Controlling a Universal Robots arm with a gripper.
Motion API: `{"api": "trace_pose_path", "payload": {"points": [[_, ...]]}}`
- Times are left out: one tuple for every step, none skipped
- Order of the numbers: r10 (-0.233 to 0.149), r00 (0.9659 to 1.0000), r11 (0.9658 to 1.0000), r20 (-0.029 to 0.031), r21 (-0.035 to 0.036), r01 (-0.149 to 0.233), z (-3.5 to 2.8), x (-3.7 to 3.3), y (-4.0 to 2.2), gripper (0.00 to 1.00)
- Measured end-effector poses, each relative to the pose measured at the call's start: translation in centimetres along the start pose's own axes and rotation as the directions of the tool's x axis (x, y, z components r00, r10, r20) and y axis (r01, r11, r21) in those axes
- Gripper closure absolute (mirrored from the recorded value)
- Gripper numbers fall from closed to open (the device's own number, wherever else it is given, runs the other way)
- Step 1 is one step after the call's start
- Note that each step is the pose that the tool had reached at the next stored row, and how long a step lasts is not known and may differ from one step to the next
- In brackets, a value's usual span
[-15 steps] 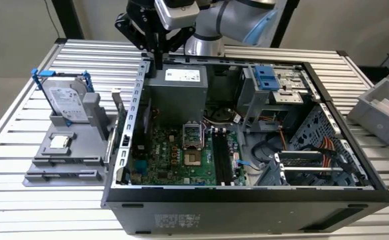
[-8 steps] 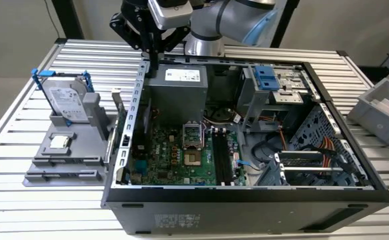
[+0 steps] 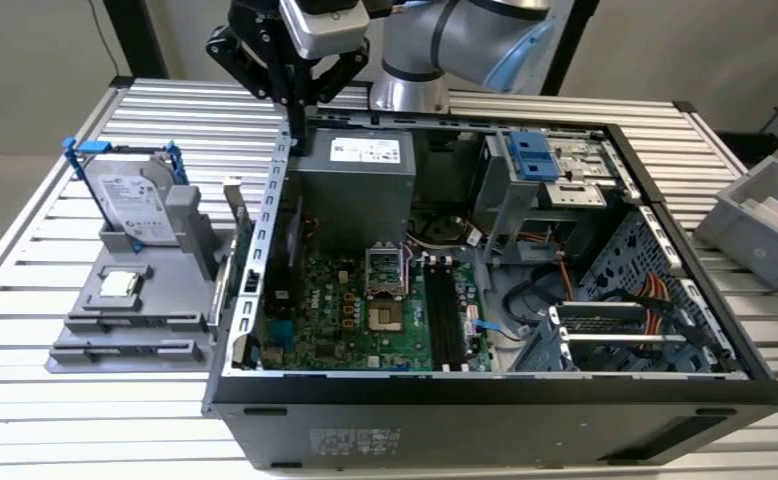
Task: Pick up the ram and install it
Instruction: 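Reach for the ram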
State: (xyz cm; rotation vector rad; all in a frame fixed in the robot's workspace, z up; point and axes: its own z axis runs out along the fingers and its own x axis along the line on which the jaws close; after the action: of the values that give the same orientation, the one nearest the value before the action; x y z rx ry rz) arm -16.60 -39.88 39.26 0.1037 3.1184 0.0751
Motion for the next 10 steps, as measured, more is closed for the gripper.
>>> {"api": "trace_pose_path", "payload": {"points": [[0.0, 1.0, 1.0, 0.0, 0.0, 0.0, 0.0, 0.1, -0.01, 1.0], [0.0, 1.0, 1.0, 0.0, 0.0, 0.0, -0.01, 0.21, -0.01, 1.0], [0.0, 1.0, 1.0, 0.0, 0.0, 0.0, -0.01, 0.31, -0.02, 1.0], [0.0, 1.0, 1.0, -0.0001, 0.0, 0.0, -0.01, 0.41, -0.03, 1.0], [0.0, 1.0, 1.0, 0.0, 0.0, 0.0, -0.01, 0.52, -0.03, 1.0], [-0.001, 1.0, 1.0, 0.0, 0.0, 0.001, -0.01, 0.62, -0.04, 1.0], [-0.001, 1.0, 1.0, 0.0, 0.0, 0.001, -0.01, 0.72, -0.05, 1.0], [-0.001, 1.0, 1.0, -0.0001, 0.0, 0.001, -0.02, 0.82, -0.05, 1.0], [-0.001, 1.0, 1.0, 0.0, -0.0001, 0.001, -0.02, 0.91, -0.06, 1.0], [-0.001, 1.0, 1.0, 0.0, -0.0001, 0.001, -0.02, 1.01, -0.07, 1.0]]}}
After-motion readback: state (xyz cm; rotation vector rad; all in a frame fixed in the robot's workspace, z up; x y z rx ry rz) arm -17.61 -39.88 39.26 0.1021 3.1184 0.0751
